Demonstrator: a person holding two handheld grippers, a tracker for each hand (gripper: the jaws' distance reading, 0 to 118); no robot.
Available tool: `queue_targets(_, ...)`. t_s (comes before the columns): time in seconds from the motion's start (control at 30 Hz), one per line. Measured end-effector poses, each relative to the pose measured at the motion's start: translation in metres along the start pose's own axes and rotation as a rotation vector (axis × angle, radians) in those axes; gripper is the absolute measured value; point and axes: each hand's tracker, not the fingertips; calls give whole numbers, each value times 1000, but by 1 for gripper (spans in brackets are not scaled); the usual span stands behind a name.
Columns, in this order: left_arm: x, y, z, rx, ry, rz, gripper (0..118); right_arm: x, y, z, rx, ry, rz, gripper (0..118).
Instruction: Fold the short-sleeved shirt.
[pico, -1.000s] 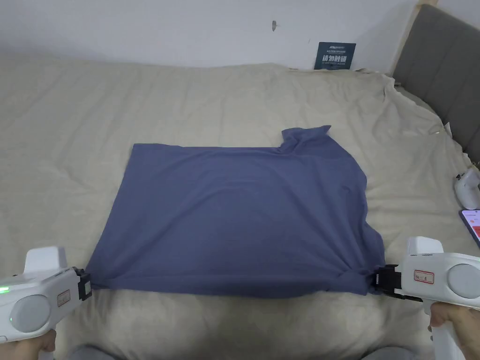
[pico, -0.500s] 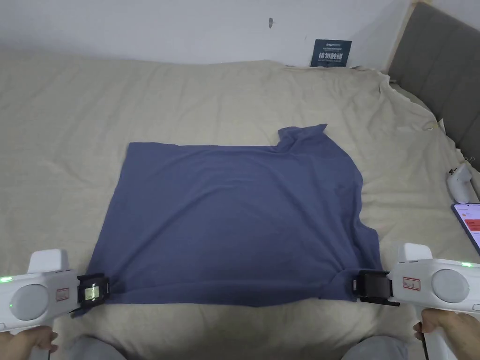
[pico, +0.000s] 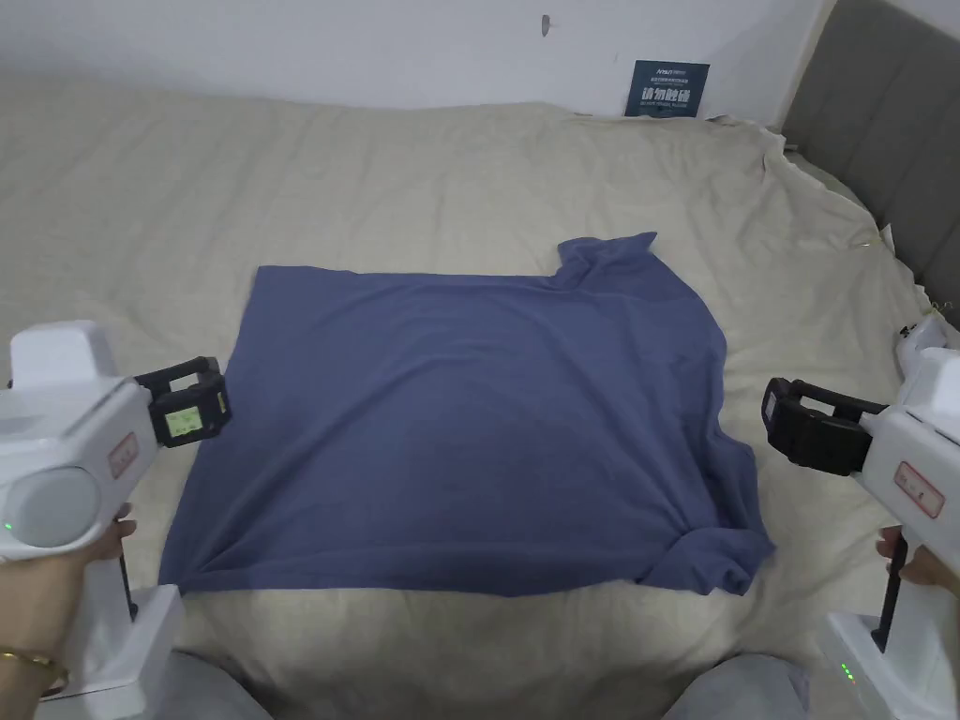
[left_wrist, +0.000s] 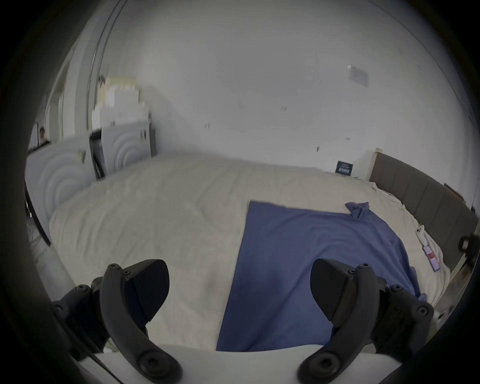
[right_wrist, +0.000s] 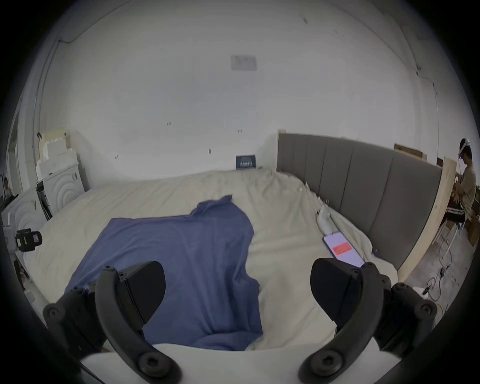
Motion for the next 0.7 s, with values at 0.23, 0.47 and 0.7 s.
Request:
queue_targets(0.23,24,-21,8,98,-36,-45,57,-16,-26,6,66,-12,-26,46)
queue_targets(0.47,30,-26,13,144,-51,-52,0,-24,-30,8,104,-5,-34,0)
queue_targets(0.7,32,-29,13,142,-64,-31,0,-25,-29,8,107,5,-58,0)
